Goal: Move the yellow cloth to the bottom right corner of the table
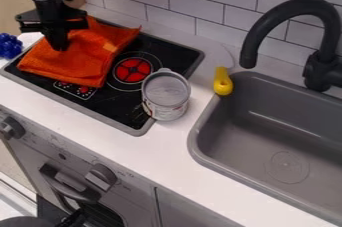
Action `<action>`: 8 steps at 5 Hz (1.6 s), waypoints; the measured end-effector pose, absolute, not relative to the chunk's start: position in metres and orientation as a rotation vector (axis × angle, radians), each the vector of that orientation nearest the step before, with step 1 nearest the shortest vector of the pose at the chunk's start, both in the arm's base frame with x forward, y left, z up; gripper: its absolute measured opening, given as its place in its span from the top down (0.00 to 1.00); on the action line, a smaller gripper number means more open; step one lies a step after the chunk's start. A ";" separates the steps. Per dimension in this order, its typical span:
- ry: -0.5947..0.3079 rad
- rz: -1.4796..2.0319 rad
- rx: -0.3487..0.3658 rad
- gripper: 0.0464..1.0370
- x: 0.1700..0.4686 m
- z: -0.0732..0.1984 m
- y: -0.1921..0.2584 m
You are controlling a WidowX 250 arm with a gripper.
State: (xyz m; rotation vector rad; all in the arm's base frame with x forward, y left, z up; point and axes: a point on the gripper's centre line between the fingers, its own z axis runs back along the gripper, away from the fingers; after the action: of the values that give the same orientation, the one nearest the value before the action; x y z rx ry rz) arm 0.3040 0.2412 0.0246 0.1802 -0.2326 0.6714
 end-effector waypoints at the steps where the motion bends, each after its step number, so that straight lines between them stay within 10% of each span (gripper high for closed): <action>1: -0.238 0.674 0.177 0.99 0.309 0.018 0.241; 8: -0.298 0.683 0.153 0.99 0.329 0.006 0.207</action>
State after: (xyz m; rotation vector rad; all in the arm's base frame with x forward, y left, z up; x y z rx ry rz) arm 0.3289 0.2068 0.0058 0.1528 -0.2984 0.6826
